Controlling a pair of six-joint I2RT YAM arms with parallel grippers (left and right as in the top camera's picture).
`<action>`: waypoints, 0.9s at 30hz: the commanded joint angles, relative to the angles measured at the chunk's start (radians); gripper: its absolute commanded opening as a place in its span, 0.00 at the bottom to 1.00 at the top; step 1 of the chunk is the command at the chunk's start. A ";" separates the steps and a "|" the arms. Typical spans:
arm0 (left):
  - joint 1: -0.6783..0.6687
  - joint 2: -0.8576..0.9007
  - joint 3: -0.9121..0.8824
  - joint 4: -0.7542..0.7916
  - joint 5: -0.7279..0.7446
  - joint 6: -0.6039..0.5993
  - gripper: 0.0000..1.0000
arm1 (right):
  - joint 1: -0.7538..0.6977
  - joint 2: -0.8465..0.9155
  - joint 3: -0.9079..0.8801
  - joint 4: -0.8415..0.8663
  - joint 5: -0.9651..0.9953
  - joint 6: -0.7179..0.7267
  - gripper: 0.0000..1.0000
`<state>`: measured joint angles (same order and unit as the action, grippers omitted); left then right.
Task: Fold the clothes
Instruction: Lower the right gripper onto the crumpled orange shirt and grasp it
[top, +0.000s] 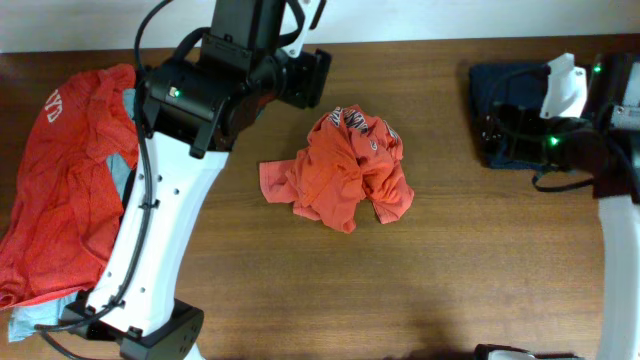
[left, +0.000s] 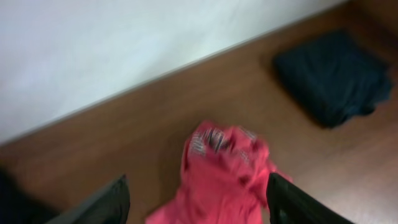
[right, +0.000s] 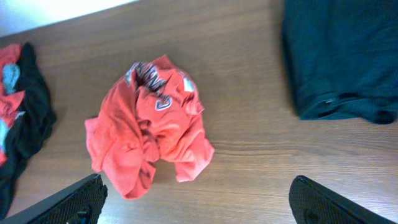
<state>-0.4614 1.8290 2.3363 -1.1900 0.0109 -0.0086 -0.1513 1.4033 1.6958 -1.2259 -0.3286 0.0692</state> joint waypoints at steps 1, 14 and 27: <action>0.047 0.019 0.019 -0.071 -0.037 0.001 0.71 | -0.005 0.074 0.014 0.011 -0.110 -0.040 0.99; 0.101 0.224 0.019 -0.175 0.026 0.001 0.72 | 0.040 0.413 0.008 0.066 -0.246 -0.146 0.93; 0.320 0.373 0.019 -0.108 0.151 -0.162 0.72 | 0.278 0.417 0.008 0.109 -0.065 -0.233 0.93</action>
<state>-0.2256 2.2086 2.3413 -1.3266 0.1013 -0.0887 0.0666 1.8389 1.6962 -1.1278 -0.4797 -0.1410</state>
